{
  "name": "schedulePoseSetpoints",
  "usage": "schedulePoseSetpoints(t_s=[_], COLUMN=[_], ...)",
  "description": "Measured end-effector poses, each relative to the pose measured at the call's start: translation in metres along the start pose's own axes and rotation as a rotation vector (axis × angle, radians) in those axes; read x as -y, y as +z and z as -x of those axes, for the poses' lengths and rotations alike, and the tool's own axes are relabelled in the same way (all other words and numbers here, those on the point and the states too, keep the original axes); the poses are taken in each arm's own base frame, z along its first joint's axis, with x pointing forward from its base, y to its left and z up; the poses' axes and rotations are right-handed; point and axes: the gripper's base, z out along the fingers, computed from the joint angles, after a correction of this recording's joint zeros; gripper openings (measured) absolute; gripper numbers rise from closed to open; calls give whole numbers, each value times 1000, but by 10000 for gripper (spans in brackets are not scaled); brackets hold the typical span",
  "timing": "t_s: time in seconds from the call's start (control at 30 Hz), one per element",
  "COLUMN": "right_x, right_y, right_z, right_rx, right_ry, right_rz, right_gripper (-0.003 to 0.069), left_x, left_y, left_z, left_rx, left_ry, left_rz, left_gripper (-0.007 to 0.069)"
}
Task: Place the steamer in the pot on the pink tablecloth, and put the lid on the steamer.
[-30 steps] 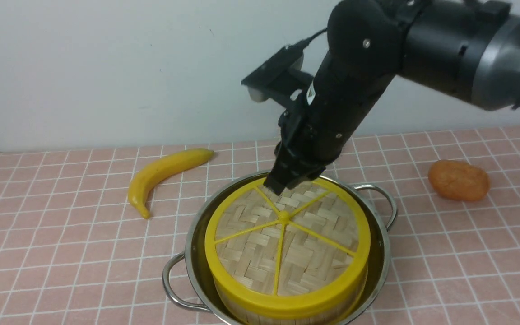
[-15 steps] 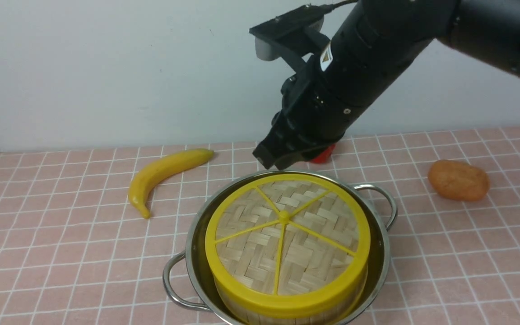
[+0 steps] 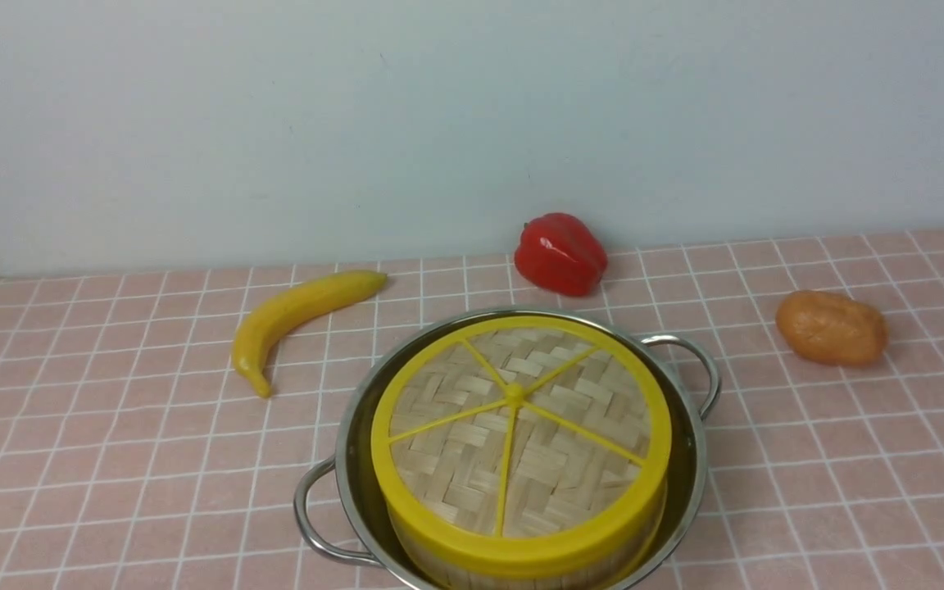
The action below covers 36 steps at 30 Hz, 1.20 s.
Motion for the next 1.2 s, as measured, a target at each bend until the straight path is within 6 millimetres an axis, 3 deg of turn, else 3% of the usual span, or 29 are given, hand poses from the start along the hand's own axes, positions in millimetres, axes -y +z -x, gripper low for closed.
schedulePoseSetpoints(t_s=[0.07, 0.17, 0.27, 0.33, 0.6, 1.2], right_x=[7, 22, 27, 31, 37, 38], right_y=[-7, -30, -38, -41, -33, -31], right_z=[-11, -45, -68, -93, -144, -150], right_rx=[14, 103, 160, 200, 173, 156], right_ry=[29, 34, 20, 3, 5, 34], right_rz=[-39, -138, -179, -190, -194, -188], right_gripper=[45, 62, 73, 85, 114, 173], left_x=[0, 0, 0, 0, 0, 0], left_y=[0, 0, 0, 0, 0, 0], left_z=[0, 0, 0, 0, 0, 0], left_rx=[0, 0, 0, 0, 0, 0], left_ry=[0, 0, 0, 0, 0, 0], left_rz=[0, 0, 0, 0, 0, 0], left_gripper=[243, 243, 243, 243, 243, 243])
